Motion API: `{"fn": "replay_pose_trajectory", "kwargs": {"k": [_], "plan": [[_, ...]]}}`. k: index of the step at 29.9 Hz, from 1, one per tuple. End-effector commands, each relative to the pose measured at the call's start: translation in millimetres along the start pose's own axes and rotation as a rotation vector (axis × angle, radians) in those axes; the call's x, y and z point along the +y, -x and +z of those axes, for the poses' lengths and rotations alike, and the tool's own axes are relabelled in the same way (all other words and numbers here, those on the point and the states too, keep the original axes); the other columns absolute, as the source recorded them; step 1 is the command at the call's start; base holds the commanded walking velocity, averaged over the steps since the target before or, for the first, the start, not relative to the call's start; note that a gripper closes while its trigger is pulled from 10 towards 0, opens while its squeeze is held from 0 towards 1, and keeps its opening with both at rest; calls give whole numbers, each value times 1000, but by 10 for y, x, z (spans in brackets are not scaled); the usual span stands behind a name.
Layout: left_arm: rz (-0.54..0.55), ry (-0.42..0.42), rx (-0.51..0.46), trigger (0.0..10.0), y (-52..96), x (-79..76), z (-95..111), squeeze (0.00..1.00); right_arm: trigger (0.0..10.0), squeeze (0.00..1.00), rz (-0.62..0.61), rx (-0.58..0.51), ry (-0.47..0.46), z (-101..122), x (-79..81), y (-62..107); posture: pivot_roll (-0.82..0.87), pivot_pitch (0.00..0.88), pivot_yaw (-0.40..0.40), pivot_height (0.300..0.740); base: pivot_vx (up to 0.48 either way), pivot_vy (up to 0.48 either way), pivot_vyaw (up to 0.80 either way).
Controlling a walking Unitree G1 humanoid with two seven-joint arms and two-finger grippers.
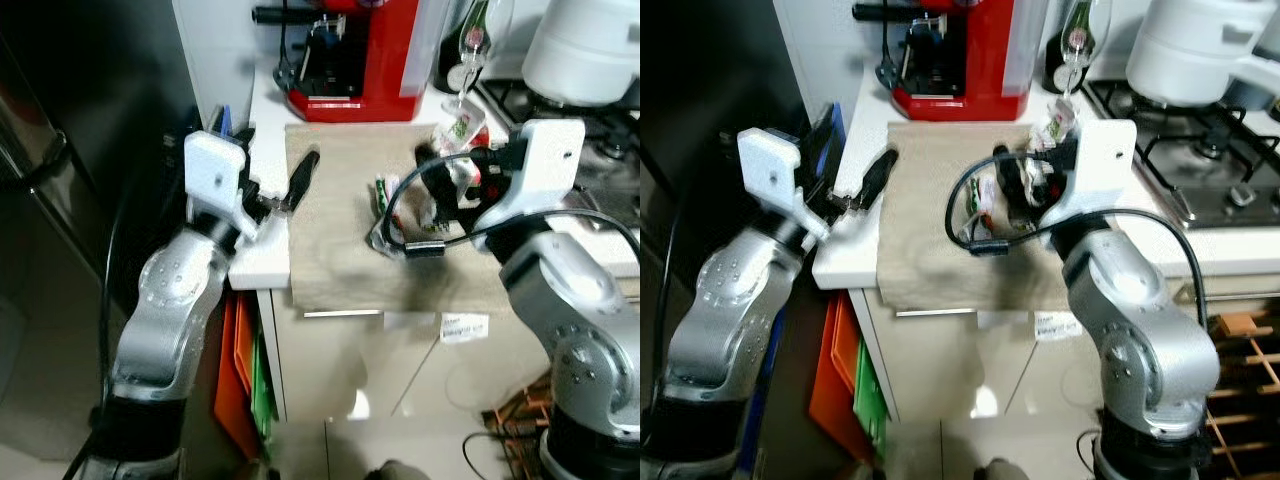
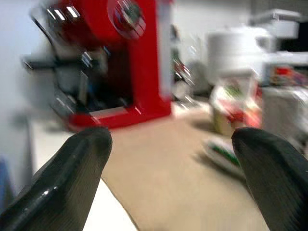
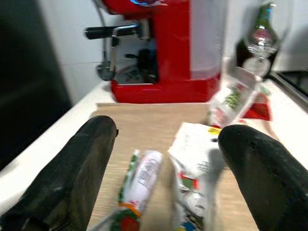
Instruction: Restocking fridge
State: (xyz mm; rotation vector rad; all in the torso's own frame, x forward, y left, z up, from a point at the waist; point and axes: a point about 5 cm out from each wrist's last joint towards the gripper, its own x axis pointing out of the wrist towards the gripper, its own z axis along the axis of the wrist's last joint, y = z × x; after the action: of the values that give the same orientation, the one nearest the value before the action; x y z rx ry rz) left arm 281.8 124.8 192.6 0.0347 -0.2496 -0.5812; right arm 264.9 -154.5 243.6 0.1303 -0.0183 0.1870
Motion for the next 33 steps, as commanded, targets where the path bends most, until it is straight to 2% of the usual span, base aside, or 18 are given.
{"fn": "replay_pose_trajectory", "kwargs": {"k": [1, 2, 3, 4, 10, 14, 20, 23, 27, 28, 29, 33], "plan": [[-90, 3, -1, 10000, 18, -61, -16, 0, 10000, 1000, -5, -5, -8, 40, 6, 43, -89, 0, -15, 711, 0, 0, 0], [-90, 3, -1, 10000, 18, -61, -16, 0, 10000, 1000, -5, -5, -8, 40, 6, 43, -89, 0, -15, 711, 0, 0, 0], [-121, 31, 31, 10000, 82, -64, -124, 0, 10000, 1000, -32, 3, -14, 37, -17, 66, -89, 0, -15, 711, 0, 0, 0], [-129, 24, 38, 10000, 94, -67, -153, 0, 10000, 1000, -45, 2, -16, 42, -31, 70, -98, 0, -18, 711, 0, 0, 0], [-144, 21, 31, 10000, 83, -92, -171, 0, 10000, 1000, -63, 9, -21, 68, -62, 77, -101, 0, -23, 711, 0, 0, 0], [-147, 11, 22, 10000, 72, -87, -167, 0, 10000, 1000, -82, 56, -84, 43, -94, 71, -103, 0, -24, 711, 0, 0, 0], [-140, 12, 14, 10000, 61, -91, -176, 0, 10000, 1000, -88, 69, -95, 41, -121, 26, -100, 0, -25, 711, 0, 0, 0], [-141, 11, 12, 10000, 49, -114, -182, 0, 10000, 1000, -31, 92, -22, 44, -59, -64, -93, 0, -26, 711, 0, 0, 0], [-138, 7, 12, 10000, 45, -116, -184, 0, 10000, 1000, -24, 112, 4, 37, -35, -82, -88, 0, -30, 711, 0, 0, 0], [-135, 6, 12, 10000, 45, -115, -184, 0, 10000, 961, -25, 125, 21, 23, -30, -88, -87, 0, -32, 711, 0, 0, 0], [-132, 6, 11, 10000, 45, -116, -185, 0, 10000, 0, -21, 139, 24, 2, -26, -90, -85, 0, -34, 711, 0, 0, 0], [-130, 7, 12, 10000, 49, -126, -196, 0, 10000, 0, 0, 171, 56, -49, 5, -93, -84, 0, -37, 711, 0, 0, 0]]}}
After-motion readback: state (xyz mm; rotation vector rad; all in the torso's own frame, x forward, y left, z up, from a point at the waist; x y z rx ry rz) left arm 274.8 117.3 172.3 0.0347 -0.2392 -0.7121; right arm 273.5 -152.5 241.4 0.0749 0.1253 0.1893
